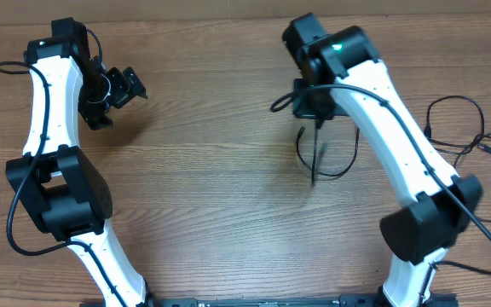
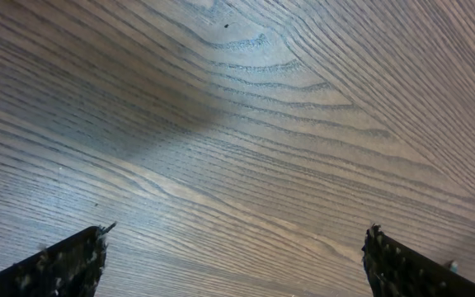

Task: Untangle cables

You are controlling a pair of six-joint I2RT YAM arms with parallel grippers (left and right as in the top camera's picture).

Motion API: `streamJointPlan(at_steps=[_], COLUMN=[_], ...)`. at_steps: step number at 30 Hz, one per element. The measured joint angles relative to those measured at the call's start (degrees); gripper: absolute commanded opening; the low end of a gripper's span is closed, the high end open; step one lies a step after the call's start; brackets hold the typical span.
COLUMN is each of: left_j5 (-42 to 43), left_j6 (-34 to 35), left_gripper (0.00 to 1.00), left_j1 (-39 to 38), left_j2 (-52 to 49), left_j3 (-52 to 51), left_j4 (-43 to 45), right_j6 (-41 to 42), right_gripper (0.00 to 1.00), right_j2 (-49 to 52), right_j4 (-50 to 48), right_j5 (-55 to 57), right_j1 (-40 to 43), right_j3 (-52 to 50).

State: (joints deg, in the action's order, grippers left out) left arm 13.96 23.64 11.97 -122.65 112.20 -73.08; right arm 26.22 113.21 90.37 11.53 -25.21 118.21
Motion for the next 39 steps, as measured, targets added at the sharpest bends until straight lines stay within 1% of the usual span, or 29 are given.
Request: streamJointPlan(at_steps=[5, 10, 16, 21, 22, 24, 27, 28, 29, 31, 32, 33, 39], left_j5=[0.0, 0.0, 0.0, 0.0, 0.0, 0.0, 0.0, 0.0, 0.0, 0.0, 0.0, 0.0, 0.0], left_j6=[0.0, 0.0, 0.0, 0.0, 0.0, 0.0, 0.0, 0.0, 0.0, 0.0, 0.0, 0.0, 0.0], left_gripper=[0.99, 1.00, 0.99, 1.00, 1.00, 0.99, 0.99, 0.99, 1.00, 0.99, 1.00, 0.99, 1.00], left_j1=[0.0, 0.0, 0.0, 0.0, 0.0, 0.0, 0.0, 0.0, 0.0, 0.0, 0.0, 0.0, 0.0], left_j2=[0.0, 0.0, 0.0, 0.0, 0.0, 0.0, 0.0, 0.0, 0.0, 0.0, 0.0, 0.0, 0.0], left_j3=[0.0, 0.0, 0.0, 0.0, 0.0, 0.0, 0.0, 0.0, 0.0, 0.0, 0.0, 0.0, 0.0], left_j4=[0.0, 0.0, 0.0, 0.0, 0.0, 0.0, 0.0, 0.0, 0.0, 0.0, 0.0, 0.0, 0.0], right_j6=[2.1, 3.1, 3.9, 4.6, 4.7, 4.9, 5.4, 5.5, 5.6, 5.4, 5.4, 5.3, 5.3], right_gripper=[0.04, 0.04, 0.04, 0.04, 0.04, 0.09, 0.23, 0.29, 0.37, 0.75, 0.96, 1.00, 1.00], right_j2=[-2.3, -3.1, -3.1, -3.1, -3.1, -3.1, -3.1, -3.1, -3.1, -3.1, -3.1, -3.1, -3.1], right_j4=[2.4, 2.7, 3.0, 3.3, 3.3, 3.4, 3.5, 3.5, 3.5, 3.4, 3.5, 3.4, 3.2], right_j5=[5.4, 8.5, 9.8, 8.3, 7.8, 7.2, 6.6, 6.5, 6.4, 6.1, 5.9, 5.7, 4.3], right_j1=[2.4, 7.2, 17.1, 24.9, 27.3, 29.7, 33.1, 34.0, 34.8, 36.5, 37.2, 37.8, 39.1], right_j3=[0.0, 0.0, 0.0, 0.0, 0.0, 0.0, -0.7, -1.0, -1.4, -2.4, -2.8, -3.1, -3.4])
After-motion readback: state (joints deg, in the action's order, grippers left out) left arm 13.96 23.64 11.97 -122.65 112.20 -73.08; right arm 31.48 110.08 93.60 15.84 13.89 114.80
